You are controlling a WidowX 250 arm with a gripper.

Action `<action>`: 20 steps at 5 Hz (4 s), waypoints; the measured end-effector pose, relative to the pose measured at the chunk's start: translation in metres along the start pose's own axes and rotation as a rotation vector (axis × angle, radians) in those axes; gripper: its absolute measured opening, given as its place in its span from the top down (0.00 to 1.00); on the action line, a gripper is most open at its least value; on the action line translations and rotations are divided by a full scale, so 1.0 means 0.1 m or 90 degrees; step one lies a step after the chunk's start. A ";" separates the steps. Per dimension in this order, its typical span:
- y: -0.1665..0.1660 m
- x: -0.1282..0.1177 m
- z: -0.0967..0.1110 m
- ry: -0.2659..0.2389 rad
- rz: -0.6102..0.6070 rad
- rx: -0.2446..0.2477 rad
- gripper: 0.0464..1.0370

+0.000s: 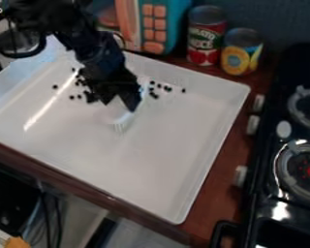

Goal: Sweep into pile

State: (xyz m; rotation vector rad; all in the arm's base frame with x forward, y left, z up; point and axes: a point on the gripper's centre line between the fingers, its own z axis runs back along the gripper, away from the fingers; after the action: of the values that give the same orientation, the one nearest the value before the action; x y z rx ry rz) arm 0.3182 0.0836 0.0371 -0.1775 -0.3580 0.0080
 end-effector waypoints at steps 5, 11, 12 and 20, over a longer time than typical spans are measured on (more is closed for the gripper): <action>-0.14 0.12 0.31 -0.025 0.026 -0.068 0.32; -0.91 0.17 -0.15 0.037 -0.062 -0.139 0.32; -0.88 0.22 -0.21 0.023 -0.020 -0.078 0.32; -0.68 -0.45 0.37 0.058 -0.151 -0.117 0.32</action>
State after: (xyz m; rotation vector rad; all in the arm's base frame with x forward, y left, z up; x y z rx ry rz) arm 0.2609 0.0213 0.0676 -0.3147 -0.2870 -0.2676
